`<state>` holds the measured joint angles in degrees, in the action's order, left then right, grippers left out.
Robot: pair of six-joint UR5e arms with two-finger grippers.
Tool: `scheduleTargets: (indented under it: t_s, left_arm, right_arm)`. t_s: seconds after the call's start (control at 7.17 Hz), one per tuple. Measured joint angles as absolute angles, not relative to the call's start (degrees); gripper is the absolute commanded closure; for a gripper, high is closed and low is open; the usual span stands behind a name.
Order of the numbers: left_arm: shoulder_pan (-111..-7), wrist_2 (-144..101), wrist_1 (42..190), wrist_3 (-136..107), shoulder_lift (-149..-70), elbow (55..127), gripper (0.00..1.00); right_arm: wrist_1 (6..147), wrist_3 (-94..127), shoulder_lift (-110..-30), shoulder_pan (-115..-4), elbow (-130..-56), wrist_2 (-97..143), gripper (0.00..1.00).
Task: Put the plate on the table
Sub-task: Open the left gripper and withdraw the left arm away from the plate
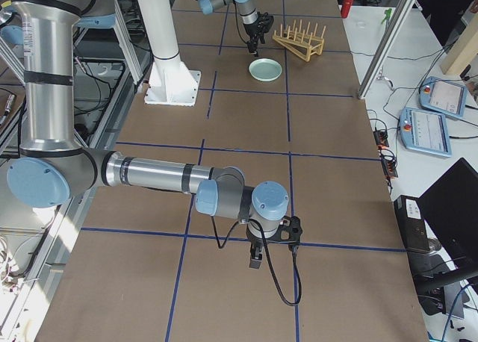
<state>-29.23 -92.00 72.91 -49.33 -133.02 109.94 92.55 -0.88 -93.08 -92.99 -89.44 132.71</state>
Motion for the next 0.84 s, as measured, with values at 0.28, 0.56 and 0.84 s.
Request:
scheduleTargets:
  t_s: [0.28,0.56,0.84]
  left_arm:
    - [-39.4,-103.1,73.7,-48.7,-132.9,111.5,0.0]
    - [-52.4,-114.4,74.2,-44.6,-130.9,112.0,0.0]
    - [-64.8,-124.4,74.3,-31.6,-124.6,112.0,0.0]
  right_arm:
    - [92.6,-0.9,-93.1,-93.0,-89.5,132.7,0.0]
    - [92.6,-0.9,-93.1,-93.0,-89.5,132.7,0.0]
    - [92.5,-0.9,-93.1,-93.0,-89.5,132.7,0.0]
